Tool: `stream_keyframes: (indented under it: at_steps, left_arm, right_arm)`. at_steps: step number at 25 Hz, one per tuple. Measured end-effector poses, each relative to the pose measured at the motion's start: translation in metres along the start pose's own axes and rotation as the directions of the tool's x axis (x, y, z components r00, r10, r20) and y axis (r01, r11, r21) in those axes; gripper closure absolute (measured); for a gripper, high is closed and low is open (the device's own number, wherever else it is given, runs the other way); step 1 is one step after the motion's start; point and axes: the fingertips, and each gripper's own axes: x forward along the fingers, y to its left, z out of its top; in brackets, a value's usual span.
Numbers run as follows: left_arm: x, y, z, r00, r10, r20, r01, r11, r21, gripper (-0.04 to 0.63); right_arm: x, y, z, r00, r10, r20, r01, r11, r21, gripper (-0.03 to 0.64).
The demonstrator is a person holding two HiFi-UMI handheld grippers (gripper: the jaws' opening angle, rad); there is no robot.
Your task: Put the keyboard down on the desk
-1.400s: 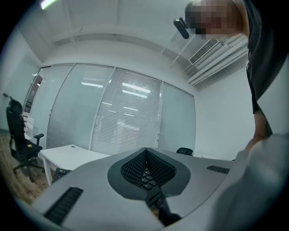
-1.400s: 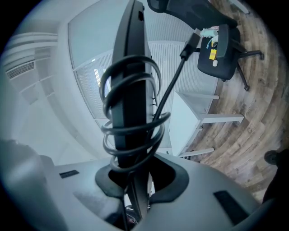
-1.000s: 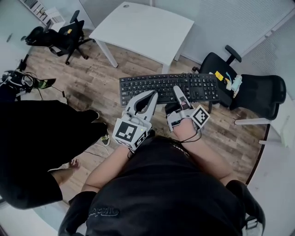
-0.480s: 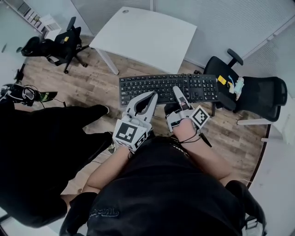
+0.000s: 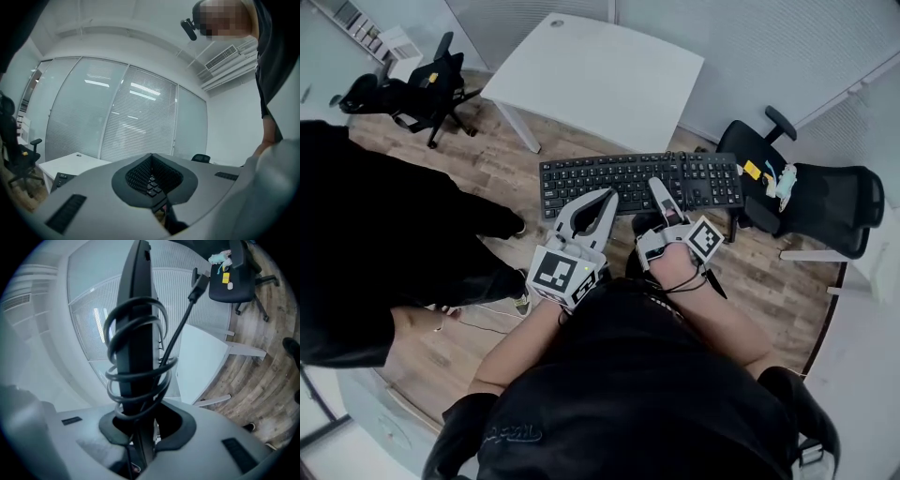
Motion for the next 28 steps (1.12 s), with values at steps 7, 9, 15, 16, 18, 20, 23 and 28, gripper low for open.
stream_keyframes:
  at_steps: [7, 9, 15, 16, 18, 20, 23, 28]
  left_arm:
    - [0.032, 0.03, 0.01, 0.998, 0.058, -0.012, -0.058, 0.998, -0.015, 0.58]
    - [0.045, 0.033, 0.011, 0.998, 0.067, -0.014, -0.067, 0.998, -0.015, 0.58]
    - [0.092, 0.044, 0.013, 0.994, 0.111, -0.017, -0.112, 0.993, -0.026, 0.58]
    - [0.101, 0.047, 0.014, 0.993, 0.117, -0.016, -0.118, 0.993, -0.027, 0.58]
    - [0.12, 0.05, 0.014, 0.992, 0.123, -0.016, -0.124, 0.992, -0.023, 0.58]
    - [0.142, 0.051, 0.016, 0.992, 0.125, -0.011, -0.125, 0.992, -0.019, 0.58]
    - [0.176, 0.051, 0.023, 0.991, 0.13, -0.008, -0.13, 0.991, -0.011, 0.58]
    - [0.225, 0.046, 0.035, 0.991, 0.136, -0.003, -0.136, 0.991, 0.01, 0.58]
  right_arm:
    - [0.045, 0.0, 0.018, 0.999, -0.013, -0.053, 0.013, 1.0, 0.01, 0.526]
    - [0.054, -0.002, 0.027, 0.998, -0.016, -0.068, 0.017, 1.0, 0.015, 0.526]
    - [0.089, -0.008, 0.065, 0.993, -0.027, -0.112, 0.03, 0.999, 0.025, 0.526]
    - [0.096, -0.007, 0.072, 0.992, -0.025, -0.12, 0.028, 0.999, 0.026, 0.526]
    - [0.109, -0.007, 0.087, 0.991, -0.019, -0.131, 0.023, 0.999, 0.026, 0.526]
    - [0.121, -0.006, 0.104, 0.99, -0.013, -0.143, 0.016, 1.0, 0.022, 0.526]
    - [0.139, -0.002, 0.131, 0.988, -0.002, -0.157, 0.007, 1.0, 0.027, 0.526]
    - [0.159, 0.004, 0.174, 0.984, 0.014, -0.179, -0.009, 1.0, 0.028, 0.526]
